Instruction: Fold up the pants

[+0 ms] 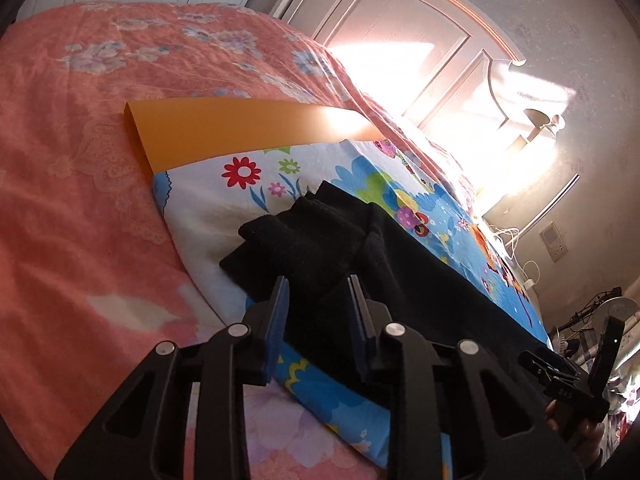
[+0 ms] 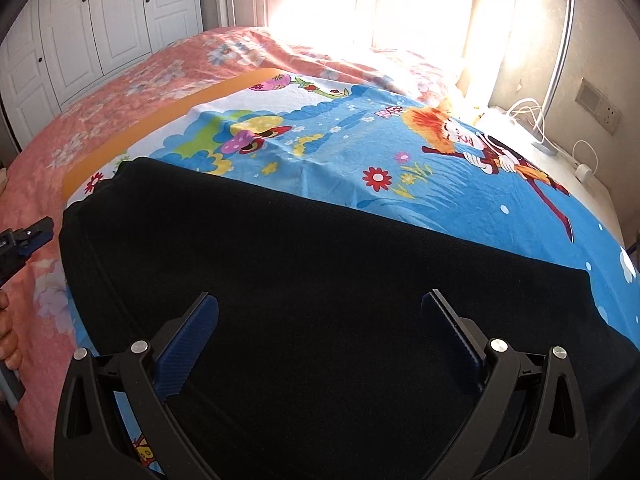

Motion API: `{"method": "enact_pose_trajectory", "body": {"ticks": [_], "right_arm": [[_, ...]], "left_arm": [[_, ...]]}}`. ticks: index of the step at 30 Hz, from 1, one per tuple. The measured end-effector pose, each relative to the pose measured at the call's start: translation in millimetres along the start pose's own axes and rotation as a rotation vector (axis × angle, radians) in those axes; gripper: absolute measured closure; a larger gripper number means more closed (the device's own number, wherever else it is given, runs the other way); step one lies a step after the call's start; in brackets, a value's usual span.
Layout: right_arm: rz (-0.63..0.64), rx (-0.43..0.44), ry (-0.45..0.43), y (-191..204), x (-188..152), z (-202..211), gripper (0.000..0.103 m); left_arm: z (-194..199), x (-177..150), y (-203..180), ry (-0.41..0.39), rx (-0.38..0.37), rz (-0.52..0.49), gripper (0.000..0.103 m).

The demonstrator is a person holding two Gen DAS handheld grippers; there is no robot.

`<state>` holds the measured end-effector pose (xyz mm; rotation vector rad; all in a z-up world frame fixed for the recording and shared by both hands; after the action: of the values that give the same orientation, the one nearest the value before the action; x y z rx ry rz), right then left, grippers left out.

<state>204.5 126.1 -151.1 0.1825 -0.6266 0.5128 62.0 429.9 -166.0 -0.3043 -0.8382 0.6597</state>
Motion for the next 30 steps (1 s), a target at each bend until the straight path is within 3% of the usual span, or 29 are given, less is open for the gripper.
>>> {"method": "enact_pose_trajectory", "body": {"ticks": [1, 3, 5, 6, 8, 11, 13, 18, 22, 24, 27, 30], "right_arm": [[-0.004, 0.016, -0.008, 2.0, -4.5, 6.8, 0.006], [-0.011, 0.047, -0.006, 6.7, -14.1, 16.0, 0.006], [0.006, 0.068, -0.016, 11.0, -23.4, 25.7, 0.006], [0.015, 0.071, -0.025, 12.0, -28.1, 30.0, 0.006], [-0.015, 0.07, -0.008, 7.7, -37.4, 28.9, 0.006], [-0.066, 0.088, 0.039, 1.0, -49.1, 19.9, 0.006], [-0.06, 0.06, 0.07, 0.3, -53.6, 12.8, 0.006], [-0.038, 0.02, 0.14, -1.6, -72.5, -3.9, 0.006], [-0.038, 0.015, 0.138, -1.8, -76.2, -4.7, 0.005], [-0.035, 0.012, 0.133, -2.3, -77.7, -4.2, 0.005], [-0.037, 0.009, 0.129, -3.2, -77.4, -4.4, 0.005], [-0.034, 0.006, 0.124, -4.4, -76.6, -4.6, 0.005]], "left_arm": [[-9.7, -1.4, -1.3, 0.023, 0.018, -0.021, 0.074], [-29.6, -5.9, 9.0, 0.082, 0.151, -0.061, 0.07], [-26.3, -5.9, 23.8, 0.086, 0.275, -0.04, 0.079], [-21.7, -5.7, 27.4, 0.078, 0.286, -0.028, 0.081], [-8.0, -0.6, 19.1, 0.022, 0.185, -0.013, 0.082], [4.0, 4.0, -22.7, -0.04, 0.113, -0.155, 0.081], [-5.7, -1.2, -46.5, -0.015, 0.063, -0.224, 0.079], [-53.9, -37.6, -52.0, 0.131, 0.167, -0.292, 0.079], [-42.6, -40.3, -61.7, 0.096, 0.236, -0.323, 0.079], [-31.7, -40.5, -88.2, 0.061, 0.143, -0.384, 0.078], [-34.6, -49.3, -118.2, 0.07, 0.028, -0.439, 0.075], [-60.6, -64.1, -116.5, 0.126, 0.096, -0.466, 0.073]]}}
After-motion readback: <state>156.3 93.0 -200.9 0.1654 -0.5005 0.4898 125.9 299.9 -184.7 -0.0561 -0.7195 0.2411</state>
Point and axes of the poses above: each gripper's, at about its wrist camera, not at the fingertips, and z roughly against the way its jaws point, y to its left, x to its top, the point moved 7 cm from there along -z, roughly the way its jaws point, and after that the axes turned 2 degrees about y, right-handed, at the moved point
